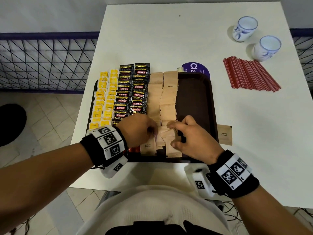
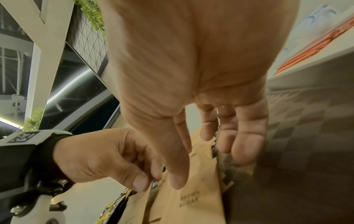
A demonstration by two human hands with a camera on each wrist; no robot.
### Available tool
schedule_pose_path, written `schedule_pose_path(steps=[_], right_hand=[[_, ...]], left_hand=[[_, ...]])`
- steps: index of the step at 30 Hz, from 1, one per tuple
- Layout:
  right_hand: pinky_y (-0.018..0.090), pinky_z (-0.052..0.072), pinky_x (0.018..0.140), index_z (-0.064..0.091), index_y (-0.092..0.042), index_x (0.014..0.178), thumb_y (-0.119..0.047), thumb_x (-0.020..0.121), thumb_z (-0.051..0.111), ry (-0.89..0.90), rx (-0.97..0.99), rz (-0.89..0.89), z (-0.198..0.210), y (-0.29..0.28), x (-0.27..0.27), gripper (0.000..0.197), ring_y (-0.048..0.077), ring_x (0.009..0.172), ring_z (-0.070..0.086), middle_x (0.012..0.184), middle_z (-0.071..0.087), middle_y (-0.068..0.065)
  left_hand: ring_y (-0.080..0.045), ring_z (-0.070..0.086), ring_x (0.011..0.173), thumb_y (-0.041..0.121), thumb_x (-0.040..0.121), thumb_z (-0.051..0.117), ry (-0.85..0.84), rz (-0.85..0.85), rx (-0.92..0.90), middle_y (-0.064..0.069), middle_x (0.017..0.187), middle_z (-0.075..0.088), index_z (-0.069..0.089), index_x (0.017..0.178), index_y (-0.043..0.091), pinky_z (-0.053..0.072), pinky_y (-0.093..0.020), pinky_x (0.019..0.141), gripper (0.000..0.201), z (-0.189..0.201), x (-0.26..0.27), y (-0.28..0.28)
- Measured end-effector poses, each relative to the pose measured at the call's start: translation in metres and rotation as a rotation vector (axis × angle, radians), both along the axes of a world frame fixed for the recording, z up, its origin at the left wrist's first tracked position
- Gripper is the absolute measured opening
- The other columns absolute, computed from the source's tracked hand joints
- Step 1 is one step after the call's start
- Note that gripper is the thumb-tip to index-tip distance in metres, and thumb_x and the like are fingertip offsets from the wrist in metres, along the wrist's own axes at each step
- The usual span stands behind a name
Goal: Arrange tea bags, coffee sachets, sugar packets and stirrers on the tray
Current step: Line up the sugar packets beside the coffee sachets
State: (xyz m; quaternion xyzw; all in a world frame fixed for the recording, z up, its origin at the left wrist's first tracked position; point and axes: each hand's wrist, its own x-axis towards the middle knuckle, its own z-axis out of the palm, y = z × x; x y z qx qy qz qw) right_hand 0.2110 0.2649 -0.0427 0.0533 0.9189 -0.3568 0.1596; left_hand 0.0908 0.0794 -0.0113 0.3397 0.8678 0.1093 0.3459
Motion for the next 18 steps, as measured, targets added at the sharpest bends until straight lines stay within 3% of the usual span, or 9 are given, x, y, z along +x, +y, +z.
schedule_pose_path(steps=[3,8,11,14,18], right_hand=[[0.029,0.053,0.083,0.047,-0.041,0.141,-0.030,0.084,0.076,-0.014,0.011,0.013,0.000,0.000,0.001,0.065,0.008,0.086,0.050,0.103,0.031,-0.012],[0.023,0.049,0.076,0.044,-0.041,0.140,-0.028,0.083,0.076,-0.032,0.041,0.029,-0.002,-0.001,0.001,0.067,0.008,0.086,0.049,0.105,0.031,-0.010],[0.030,0.054,0.079,0.044,-0.038,0.138,-0.027,0.084,0.075,-0.057,0.053,0.039,-0.002,-0.002,0.002,0.064,0.013,0.088,0.054,0.109,0.034,-0.007],[0.036,0.055,0.083,0.044,-0.032,0.135,-0.026,0.083,0.075,-0.074,0.050,0.035,-0.002,-0.003,0.002,0.060,0.019,0.095,0.060,0.115,0.038,-0.006],[0.039,0.055,0.081,0.048,-0.026,0.124,-0.020,0.082,0.074,-0.059,0.043,0.013,-0.002,-0.004,0.001,0.049,0.022,0.096,0.062,0.114,0.047,-0.002]], left_hand=[[-0.009,0.063,0.082,0.018,0.084,0.061,0.027,0.031,-0.002,0.015,0.085,0.068,0.071,0.089,0.032,0.056,-0.035,0.080,0.019,-0.004,0.004,0.002],[-0.009,0.063,0.083,0.020,0.085,0.061,0.072,0.048,0.021,0.012,0.087,0.069,0.071,0.091,0.030,0.055,-0.033,0.079,0.015,-0.010,0.009,0.003],[-0.010,0.063,0.082,0.031,0.086,0.063,0.144,0.037,0.011,0.014,0.087,0.067,0.068,0.093,0.031,0.055,-0.032,0.075,0.008,-0.012,0.012,0.004],[-0.013,0.063,0.086,0.031,0.089,0.060,0.214,0.049,0.040,0.012,0.093,0.067,0.064,0.099,0.030,0.050,-0.029,0.071,0.011,-0.015,0.013,0.007],[-0.016,0.062,0.100,0.034,0.091,0.058,0.229,0.005,-0.010,0.009,0.108,0.065,0.059,0.119,0.035,0.050,-0.030,0.080,0.028,-0.015,0.014,0.014]])
